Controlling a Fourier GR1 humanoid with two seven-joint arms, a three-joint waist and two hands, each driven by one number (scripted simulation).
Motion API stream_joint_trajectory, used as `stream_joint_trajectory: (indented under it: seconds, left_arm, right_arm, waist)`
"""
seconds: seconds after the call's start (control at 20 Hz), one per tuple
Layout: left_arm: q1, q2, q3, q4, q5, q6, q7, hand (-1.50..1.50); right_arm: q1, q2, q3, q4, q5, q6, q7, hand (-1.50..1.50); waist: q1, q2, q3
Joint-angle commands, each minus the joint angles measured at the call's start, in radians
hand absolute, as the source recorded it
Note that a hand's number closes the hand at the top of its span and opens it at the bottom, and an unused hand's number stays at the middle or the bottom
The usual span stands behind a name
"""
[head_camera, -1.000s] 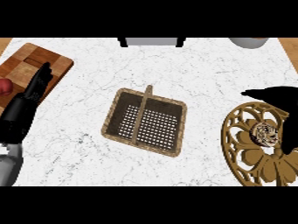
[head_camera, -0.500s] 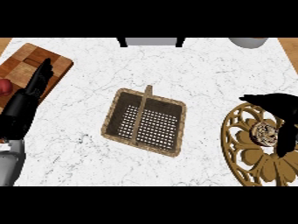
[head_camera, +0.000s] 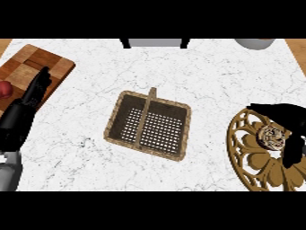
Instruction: Pick the cupcake from the placemat and place it in the basket
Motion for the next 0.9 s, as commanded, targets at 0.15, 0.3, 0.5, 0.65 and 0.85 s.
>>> stream_joint_trajectory:
  seconds: [0.15,0.3,0.5,0.65,0.85]
  left_arm:
    - [-0.086,-0.011,0.026,0.037,-0.009,-0.037,0.049,0.00]
    - [-0.039,-0.031,0.031,0.009,-0.024,-0.043,0.016,0.00]
    - [-0.073,-0.044,0.025,-0.034,-0.031,-0.040,0.089,0.00]
    - [-0.035,-0.040,0.060,0.062,-0.036,-0.057,-0.044,0.00]
    - [-0.030,-0.059,0.046,-0.048,-0.041,-0.052,0.075,0.00]
  right_arm:
    - [-0.015,-0.004,-0.031,0.118,0.093,-0.013,-0.095,-1.50]
    - [-0.025,0.065,-0.044,0.101,0.131,0.001,-0.047,-1.50]
    - [-0.032,0.066,-0.075,0.195,0.151,-0.059,-0.117,-1.50]
    - [-0.035,0.086,-0.048,0.264,0.216,-0.108,-0.161,-1.50]
    - [-0.011,0.105,-0.106,0.228,0.172,-0.046,-0.148,1.50]
  waist:
    - [0.002,0.002,0.000]
    - [0.001,0.001,0.000]
    - [0.002,0.001,0.000]
    - [0.003,0.001,0.000]
    - [0.002,0.000,0.000]
